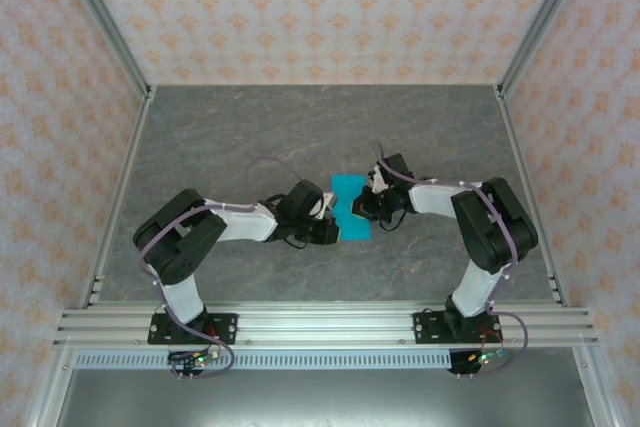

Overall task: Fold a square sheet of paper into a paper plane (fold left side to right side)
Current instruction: Fold the triangle a second time at the center of the table.

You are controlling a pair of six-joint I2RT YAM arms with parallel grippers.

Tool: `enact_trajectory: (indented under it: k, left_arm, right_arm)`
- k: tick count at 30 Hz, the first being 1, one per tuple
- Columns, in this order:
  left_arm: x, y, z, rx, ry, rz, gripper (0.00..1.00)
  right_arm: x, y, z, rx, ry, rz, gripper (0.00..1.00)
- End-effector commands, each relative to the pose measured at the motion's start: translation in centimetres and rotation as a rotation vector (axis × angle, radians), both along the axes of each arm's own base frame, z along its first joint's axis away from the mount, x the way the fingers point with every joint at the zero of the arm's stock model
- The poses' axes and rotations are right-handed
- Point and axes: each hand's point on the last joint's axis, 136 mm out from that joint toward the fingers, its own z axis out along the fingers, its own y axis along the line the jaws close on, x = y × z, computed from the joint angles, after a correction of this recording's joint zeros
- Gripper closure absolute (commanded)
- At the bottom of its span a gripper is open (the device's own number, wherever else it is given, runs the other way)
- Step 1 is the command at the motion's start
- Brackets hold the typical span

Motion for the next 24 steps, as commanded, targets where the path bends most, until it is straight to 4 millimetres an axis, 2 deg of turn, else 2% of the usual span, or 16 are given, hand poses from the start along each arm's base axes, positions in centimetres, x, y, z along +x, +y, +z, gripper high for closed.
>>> enact_trajectory:
  k: [1,5,9,13,16,19,24]
  left_arm:
    - [-1.8,1.6,-0.4,0.033,0.053,0.006,1.00]
    - [-1.2,1.9,1.4,0.036,0.016,0.027,1.00]
    - [0.9,2.5,4.8,0.007,-0.061,0.095,0.98]
    - [3.3,3.8,7.1,-0.008,-0.108,0.185,0.92]
    - [5.0,5.2,7.8,0.014,-0.146,0.277,0.86]
    - [6.4,6.7,8.8,0.045,-0.220,0.369,0.77]
    - [7.3,8.9,10.7,0.071,-0.328,0.474,0.57]
  right_arm:
    - [-0.8,-1.4,-1.8,-0.092,0.046,-0.009,1.00]
    - [-0.4,-0.8,-0.8,-0.065,0.028,-0.003,1.00]
    - [0.8,-0.1,2.1,-0.014,-0.049,-0.011,0.98]
    - [1.8,-0.8,5.4,-0.030,-0.165,-0.044,0.75]
    - [1.8,-2.0,6.9,-0.071,-0.230,-0.070,0.56]
    - [1.0,-2.9,6.8,-0.101,-0.243,-0.076,0.40]
    - [-0.4,-2.3,4.4,-0.076,-0.170,-0.028,0.35]
